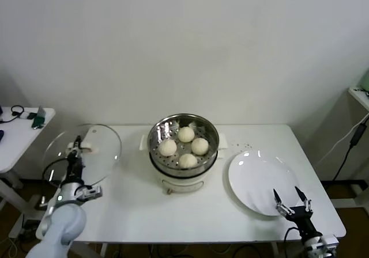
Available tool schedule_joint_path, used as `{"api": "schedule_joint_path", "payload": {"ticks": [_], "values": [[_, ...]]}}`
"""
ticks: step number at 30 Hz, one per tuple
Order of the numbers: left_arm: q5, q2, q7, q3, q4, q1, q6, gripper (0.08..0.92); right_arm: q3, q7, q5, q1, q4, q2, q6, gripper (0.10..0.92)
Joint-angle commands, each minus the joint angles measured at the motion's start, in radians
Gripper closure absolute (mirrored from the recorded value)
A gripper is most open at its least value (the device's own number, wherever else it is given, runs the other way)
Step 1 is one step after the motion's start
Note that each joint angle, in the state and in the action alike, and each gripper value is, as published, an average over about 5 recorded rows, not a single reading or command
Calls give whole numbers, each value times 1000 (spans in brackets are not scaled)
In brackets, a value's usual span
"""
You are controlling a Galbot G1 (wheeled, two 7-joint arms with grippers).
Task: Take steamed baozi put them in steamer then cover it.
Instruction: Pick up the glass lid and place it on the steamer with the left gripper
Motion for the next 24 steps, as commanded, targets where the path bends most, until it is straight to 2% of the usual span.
{"api": "schedule_joint_path", "payload": {"ticks": [1,8,13,18,24], "values": [[-102,133,48,17,-400,158,215,850,-52,16,0,46,-15,-49,-3,203],[-170,275,138,177,-454,5,331,850,-105,35,-13,93,-8,-62,-1,203],[-166,298,209,370,-435,-190,403,850,-123,48,-37,134,-19,-55,-3,203],[-63,215,309,544,-375,-385,412,850,-125,54,-54,156,-29,-46,-8,203],[73,19,418,643,-285,-453,412,850,-107,55,-63,158,-42,-43,-5,203]]}}
